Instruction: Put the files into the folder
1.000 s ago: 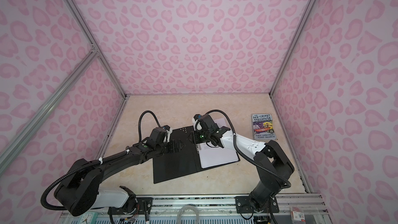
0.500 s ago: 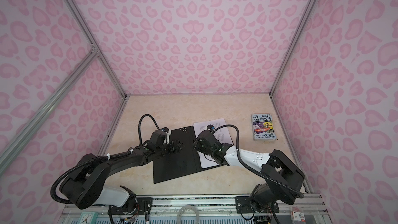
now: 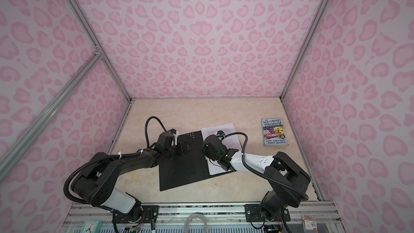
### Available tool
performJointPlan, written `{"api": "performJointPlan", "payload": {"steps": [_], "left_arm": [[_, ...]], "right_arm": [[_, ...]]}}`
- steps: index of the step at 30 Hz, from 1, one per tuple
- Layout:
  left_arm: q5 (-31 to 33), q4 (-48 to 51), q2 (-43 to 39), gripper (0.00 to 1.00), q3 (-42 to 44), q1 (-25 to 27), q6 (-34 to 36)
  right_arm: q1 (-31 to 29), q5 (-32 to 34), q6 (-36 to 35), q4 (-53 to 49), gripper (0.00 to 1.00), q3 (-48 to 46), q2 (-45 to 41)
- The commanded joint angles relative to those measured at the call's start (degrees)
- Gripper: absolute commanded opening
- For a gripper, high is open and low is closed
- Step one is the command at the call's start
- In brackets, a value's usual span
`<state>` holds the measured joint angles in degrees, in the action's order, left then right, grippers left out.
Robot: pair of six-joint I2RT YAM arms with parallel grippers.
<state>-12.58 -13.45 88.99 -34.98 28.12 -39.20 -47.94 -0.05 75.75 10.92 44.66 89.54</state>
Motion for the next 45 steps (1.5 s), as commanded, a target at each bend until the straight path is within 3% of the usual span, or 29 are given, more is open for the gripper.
{"api": "performJointPlan", "payload": {"steps": [1,45], "left_arm": [[-0.35,5.80,0.30,0.97,0.36,-0.08,-1.24],[-0.52,5.98,0.63,0.98,0.18,-0.17,-1.58]], "right_arm": [[0.30,-0.47,1.09,2.77,0.20,-0.30,0.99],[0.23,-0.72,3.74,6.33,0.10,-5.57,1.06]]}}
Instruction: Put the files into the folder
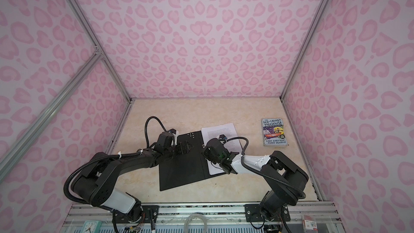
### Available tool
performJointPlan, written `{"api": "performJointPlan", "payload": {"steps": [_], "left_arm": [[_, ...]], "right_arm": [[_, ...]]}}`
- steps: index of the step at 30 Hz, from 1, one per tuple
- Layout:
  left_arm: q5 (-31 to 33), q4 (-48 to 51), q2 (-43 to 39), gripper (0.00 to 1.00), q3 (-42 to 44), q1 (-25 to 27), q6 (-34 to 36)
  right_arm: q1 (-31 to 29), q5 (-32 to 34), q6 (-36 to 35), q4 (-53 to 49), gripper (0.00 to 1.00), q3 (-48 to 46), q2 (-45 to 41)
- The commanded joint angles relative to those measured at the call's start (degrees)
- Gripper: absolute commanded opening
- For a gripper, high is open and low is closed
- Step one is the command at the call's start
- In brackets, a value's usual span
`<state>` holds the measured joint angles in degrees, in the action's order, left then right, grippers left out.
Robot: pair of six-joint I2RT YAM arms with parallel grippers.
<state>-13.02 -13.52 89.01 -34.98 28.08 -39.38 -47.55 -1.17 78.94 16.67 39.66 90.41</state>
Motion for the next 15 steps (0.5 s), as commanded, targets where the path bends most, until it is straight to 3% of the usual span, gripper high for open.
{"api": "performJointPlan", "payload": {"steps": [1,15], "left_arm": [[0.00,6.05,0.55,0.97,0.18,-0.13,-1.41],[0.28,6.40,0.46,0.97,0.16,-0.13,-1.32]], "right_arm": [[-0.17,0.29,0.60,0.90,0.10,-0.70,0.20],[-0.72,0.42,0.91,1.39,0.07,-2.01,0.23]]}}
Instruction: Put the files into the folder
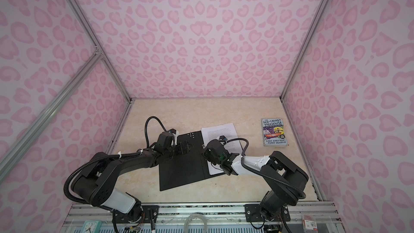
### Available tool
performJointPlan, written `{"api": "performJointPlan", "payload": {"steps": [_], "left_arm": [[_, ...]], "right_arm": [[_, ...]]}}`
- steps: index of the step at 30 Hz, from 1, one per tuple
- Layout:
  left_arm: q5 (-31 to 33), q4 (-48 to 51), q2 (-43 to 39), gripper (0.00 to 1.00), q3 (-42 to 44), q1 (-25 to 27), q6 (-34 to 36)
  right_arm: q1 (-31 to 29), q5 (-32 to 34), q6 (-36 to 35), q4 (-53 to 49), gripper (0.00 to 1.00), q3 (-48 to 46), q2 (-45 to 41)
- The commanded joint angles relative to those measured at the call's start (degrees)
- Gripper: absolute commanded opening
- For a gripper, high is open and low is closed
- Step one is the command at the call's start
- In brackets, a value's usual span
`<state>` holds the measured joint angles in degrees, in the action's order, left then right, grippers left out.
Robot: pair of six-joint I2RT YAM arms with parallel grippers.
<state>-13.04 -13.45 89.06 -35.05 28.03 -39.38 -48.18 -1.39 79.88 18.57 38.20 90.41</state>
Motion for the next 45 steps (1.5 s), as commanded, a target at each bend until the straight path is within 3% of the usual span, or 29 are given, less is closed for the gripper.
{"api": "performJointPlan", "payload": {"steps": [1,20,33,39,45], "left_arm": [[0.38,6.33,0.44,0.97,0.16,-0.08,-1.32],[1.46,7.39,1.45,0.98,-0.14,-0.78,-1.41],[2.82,8.01,2.54,0.97,-0.33,-1.91,-1.67],[2.93,7.92,3.00,0.97,-0.46,-2.10,-1.49],[2.57,8.02,4.02,0.97,-0.90,-2.19,-1.41]], "right_arm": [[-0.16,0.73,-0.03,-0.44,0.07,-0.64,0.28],[-0.50,0.92,-0.53,2.15,0.00,-6.52,-0.98],[-0.24,3.39,-10.52,-1.03,0.00,-10.66,-0.68],[-0.24,-0.65,-14.95,4.38,0.00,-9.07,-0.23],[-0.34,-4.36,-17.52,1.83,0.00,-3.27,-2.25]]}}
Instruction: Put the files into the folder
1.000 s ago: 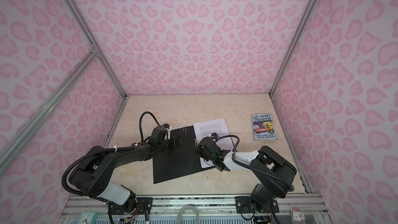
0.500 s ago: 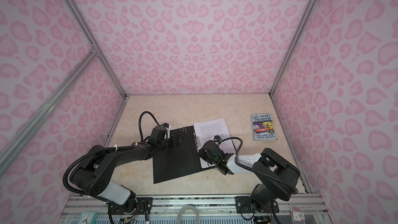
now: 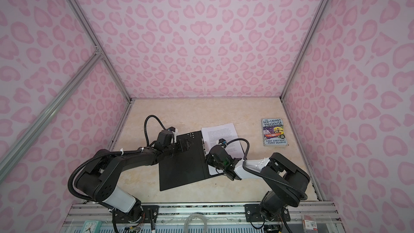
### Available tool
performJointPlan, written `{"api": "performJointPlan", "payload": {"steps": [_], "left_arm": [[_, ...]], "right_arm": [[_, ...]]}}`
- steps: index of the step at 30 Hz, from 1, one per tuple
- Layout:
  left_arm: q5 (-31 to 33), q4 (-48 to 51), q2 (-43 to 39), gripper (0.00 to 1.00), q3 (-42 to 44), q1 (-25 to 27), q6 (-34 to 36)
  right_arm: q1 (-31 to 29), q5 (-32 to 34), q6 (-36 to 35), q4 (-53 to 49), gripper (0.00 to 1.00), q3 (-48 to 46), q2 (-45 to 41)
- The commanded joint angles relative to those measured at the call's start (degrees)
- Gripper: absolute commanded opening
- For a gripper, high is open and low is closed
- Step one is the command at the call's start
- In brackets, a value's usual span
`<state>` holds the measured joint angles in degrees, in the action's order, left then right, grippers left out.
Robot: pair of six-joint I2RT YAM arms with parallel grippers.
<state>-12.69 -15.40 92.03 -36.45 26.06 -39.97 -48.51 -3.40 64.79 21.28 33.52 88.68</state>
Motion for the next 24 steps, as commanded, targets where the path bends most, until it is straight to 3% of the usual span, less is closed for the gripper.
{"api": "performJointPlan", "payload": {"steps": [1,4,6,10,13,15,24], "left_arm": [[2.23,9.97,0.97,0.97,0.55,-0.22,-0.82],[1.99,9.87,0.90,0.97,0.59,-0.22,-0.90],[1.55,9.77,0.81,0.97,0.59,-0.29,-0.94],[1.31,9.69,0.70,0.97,0.68,-0.31,-0.91],[1.09,9.69,0.60,0.98,0.70,-0.31,-0.90],[0.99,9.69,0.35,0.98,0.67,-0.30,-0.82],[0.56,9.51,0.26,0.97,0.79,-0.31,-0.90]], "right_arm": [[-0.04,-2.86,-2.95,-1.44,0.00,2.18,-0.90],[0.07,-2.40,-6.10,-6.34,0.04,5.55,-1.92],[0.92,-1.68,-10.04,-13.01,0.25,10.12,-0.97],[4.07,-7.75,-19.79,-20.83,0.41,19.82,4.49],[5.84,-8.73,-26.91,-25.15,0.53,25.20,7.31],[8.02,-10.56,-30.51,-26.53,0.58,27.79,9.15],[12.54,-16.63,-38.21,-33.53,0.59,38.09,20.00]]}}
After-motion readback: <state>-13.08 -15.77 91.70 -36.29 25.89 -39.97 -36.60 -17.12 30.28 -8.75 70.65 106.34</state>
